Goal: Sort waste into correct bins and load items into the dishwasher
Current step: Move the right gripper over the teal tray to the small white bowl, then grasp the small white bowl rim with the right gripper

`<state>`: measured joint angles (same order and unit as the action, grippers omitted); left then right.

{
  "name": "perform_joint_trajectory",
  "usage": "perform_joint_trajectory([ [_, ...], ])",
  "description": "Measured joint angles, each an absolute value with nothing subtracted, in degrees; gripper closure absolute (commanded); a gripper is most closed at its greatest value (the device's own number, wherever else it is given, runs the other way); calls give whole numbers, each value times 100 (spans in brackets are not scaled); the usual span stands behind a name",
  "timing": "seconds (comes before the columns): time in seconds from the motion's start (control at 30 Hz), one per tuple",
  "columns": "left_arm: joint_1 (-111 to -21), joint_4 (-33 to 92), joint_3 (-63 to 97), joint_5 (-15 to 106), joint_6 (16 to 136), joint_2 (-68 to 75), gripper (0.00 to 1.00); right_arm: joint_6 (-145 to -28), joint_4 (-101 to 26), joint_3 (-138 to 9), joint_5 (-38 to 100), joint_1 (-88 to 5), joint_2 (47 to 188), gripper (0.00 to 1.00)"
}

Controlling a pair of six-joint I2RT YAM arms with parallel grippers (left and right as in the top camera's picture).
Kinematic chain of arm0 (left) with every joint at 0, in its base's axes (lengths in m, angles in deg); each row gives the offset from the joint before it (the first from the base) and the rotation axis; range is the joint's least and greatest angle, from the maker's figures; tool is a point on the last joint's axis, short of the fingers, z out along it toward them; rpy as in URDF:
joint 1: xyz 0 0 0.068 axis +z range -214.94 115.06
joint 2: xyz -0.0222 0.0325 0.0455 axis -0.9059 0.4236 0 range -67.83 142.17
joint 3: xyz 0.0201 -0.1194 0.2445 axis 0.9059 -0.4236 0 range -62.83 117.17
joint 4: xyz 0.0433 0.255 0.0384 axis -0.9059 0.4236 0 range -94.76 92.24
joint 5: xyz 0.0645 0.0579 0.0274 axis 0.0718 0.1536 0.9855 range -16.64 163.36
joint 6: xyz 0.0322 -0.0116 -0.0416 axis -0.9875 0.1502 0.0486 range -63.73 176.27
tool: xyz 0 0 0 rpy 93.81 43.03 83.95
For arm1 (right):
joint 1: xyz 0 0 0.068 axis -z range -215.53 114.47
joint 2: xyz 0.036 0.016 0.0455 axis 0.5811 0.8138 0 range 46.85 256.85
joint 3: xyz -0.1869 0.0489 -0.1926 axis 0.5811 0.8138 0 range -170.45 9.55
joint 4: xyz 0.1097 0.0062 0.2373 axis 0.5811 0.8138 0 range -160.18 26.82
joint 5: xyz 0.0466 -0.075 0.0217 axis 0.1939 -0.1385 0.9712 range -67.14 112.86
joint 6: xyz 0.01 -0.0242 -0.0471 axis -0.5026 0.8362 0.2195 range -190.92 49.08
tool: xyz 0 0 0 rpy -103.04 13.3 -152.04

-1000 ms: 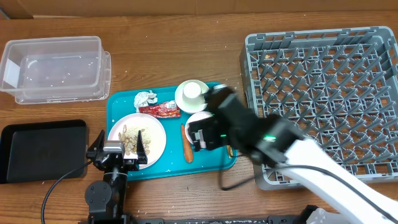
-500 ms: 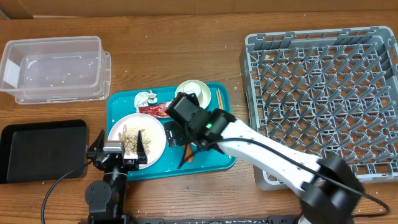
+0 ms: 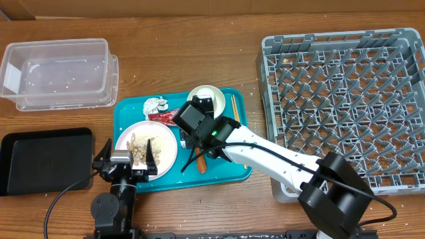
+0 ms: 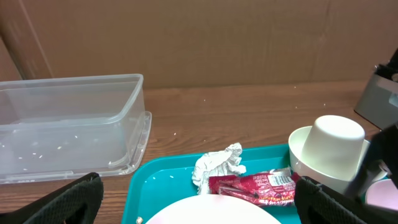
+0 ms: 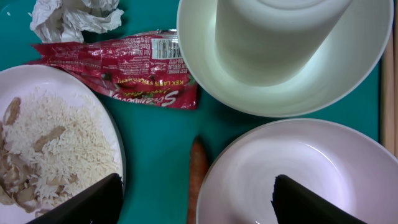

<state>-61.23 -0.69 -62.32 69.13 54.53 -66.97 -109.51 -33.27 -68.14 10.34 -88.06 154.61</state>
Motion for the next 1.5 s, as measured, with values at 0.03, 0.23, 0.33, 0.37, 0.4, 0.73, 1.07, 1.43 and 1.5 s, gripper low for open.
perform_joint_trajectory([
  [0.03,-6121,-69,-6232,6911,5453,-6697,0,-10968,-3356,-6797,1021,-8806,15461,23],
  [0.23,-6123,-69,-6232,6911,5453,-6697,0,-11030,-3460,-6753,982,-8809,15658,24],
  [0.33,-6121,-69,-6232,6911,5453,-6697,0,-11073,-3467,-6753,980,-8806,15911,28],
  [0.37,-6123,-69,-6232,6911,5453,-6697,0,-11093,-3467,-6733,980,-8806,16001,29],
  [0.4,-6123,-69,-6232,6911,5453,-6697,0,-11102,-3469,-6727,980,-8809,16014,30],
  [0.73,-6123,-69,-6232,6911,5453,-6697,0,-11143,-3495,-6694,975,-8806,16099,51],
  [1.07,-6121,-69,-6232,6911,5453,-6697,0,-11148,-3264,-6738,980,-8806,16102,69],
  [1.43,-6121,-69,-6232,6911,5453,-6697,0,-11150,-3052,-6834,1023,-8809,16102,89],
  [1.5,-6121,-69,-6232,6911,5453,-6697,0,-11150,-3045,-6836,1023,-8809,16102,95],
])
